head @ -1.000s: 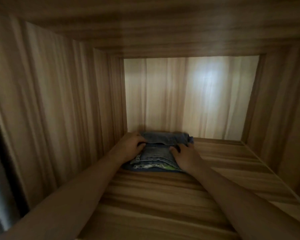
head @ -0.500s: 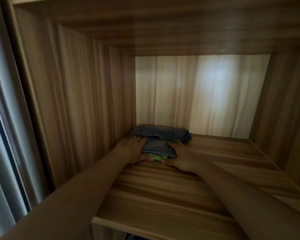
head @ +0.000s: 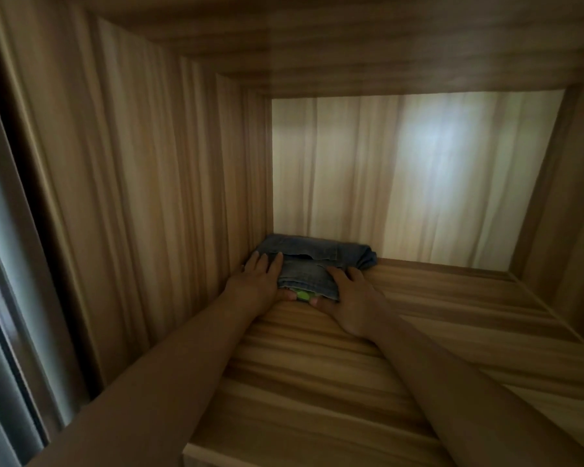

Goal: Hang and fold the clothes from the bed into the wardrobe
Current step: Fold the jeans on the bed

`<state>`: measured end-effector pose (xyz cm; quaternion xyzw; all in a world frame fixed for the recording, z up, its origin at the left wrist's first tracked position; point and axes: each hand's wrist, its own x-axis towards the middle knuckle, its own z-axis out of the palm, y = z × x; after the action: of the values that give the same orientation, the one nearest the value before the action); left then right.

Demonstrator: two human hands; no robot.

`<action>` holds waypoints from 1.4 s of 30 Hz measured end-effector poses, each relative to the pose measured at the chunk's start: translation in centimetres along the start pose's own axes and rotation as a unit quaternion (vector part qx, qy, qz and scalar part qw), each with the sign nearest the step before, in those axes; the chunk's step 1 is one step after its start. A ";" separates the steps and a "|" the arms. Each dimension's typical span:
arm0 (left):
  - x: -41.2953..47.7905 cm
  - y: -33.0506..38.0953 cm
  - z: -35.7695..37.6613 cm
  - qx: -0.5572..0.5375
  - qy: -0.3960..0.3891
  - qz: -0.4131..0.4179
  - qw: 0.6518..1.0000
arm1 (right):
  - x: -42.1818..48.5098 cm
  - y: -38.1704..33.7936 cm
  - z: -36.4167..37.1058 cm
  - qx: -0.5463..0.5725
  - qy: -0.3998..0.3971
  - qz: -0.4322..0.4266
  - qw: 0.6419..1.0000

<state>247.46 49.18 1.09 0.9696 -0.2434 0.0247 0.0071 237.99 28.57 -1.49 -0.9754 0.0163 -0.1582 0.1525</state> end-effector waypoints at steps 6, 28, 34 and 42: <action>-2.0 1.1 -0.3 0.002 0.035 -0.040 0.999 | -0.8 -0.5 -0.4 -0.055 0.041 -0.007 0.998; -23.0 3.9 -5.4 -0.091 0.017 0.066 0.994 | -20.3 -4.7 -11.5 -0.060 -0.094 0.020 0.994; -30.6 4.7 -4.9 -0.133 0.018 0.090 0.987 | -26.7 -5.2 -13.5 -0.079 -0.081 0.022 0.993; -36.6 3.5 -0.3 -0.127 -0.031 0.050 0.990 | -33.7 -7.4 -10.9 -0.061 -0.074 -0.010 0.995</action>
<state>213.61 63.33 -0.50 0.9477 -0.2929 -0.0366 0.1212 202.45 35.10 0.36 -0.9920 0.0050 -0.0861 0.0923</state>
